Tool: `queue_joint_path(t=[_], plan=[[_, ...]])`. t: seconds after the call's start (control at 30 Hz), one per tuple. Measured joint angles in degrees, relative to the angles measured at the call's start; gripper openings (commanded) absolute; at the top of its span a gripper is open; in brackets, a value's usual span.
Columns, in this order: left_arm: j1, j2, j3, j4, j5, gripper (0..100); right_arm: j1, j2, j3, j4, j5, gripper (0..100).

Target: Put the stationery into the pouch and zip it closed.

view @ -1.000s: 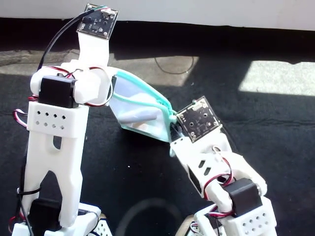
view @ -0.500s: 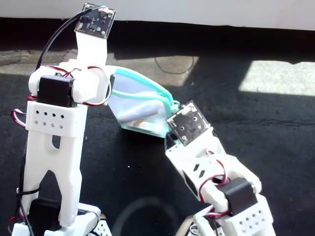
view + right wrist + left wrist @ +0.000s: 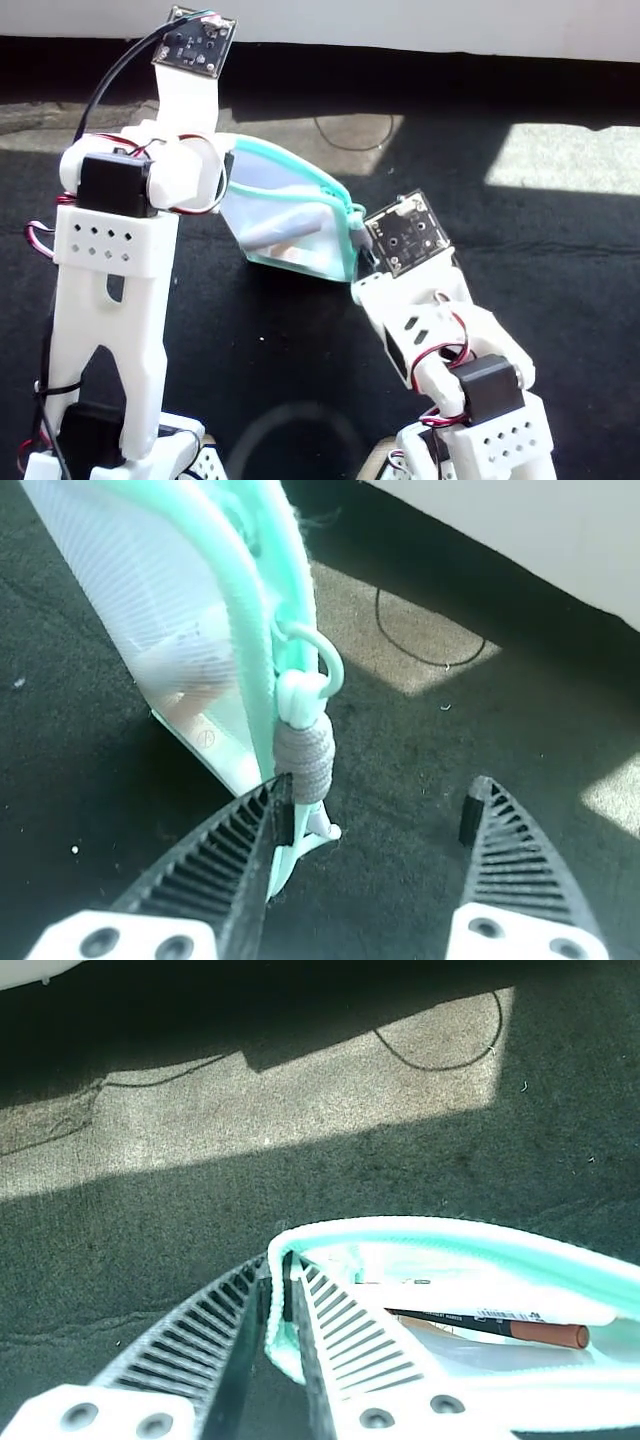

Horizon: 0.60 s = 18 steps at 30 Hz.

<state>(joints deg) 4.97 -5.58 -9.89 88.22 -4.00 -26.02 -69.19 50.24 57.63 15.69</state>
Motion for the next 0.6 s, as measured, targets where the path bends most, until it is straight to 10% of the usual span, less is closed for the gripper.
queue_joint_path(t=[0.6], plan=[[-0.09, 0.0, 0.0, 0.0, 0.0, 1, 0.0, 0.0, 9.05, -16.35, -0.09, 30.9]])
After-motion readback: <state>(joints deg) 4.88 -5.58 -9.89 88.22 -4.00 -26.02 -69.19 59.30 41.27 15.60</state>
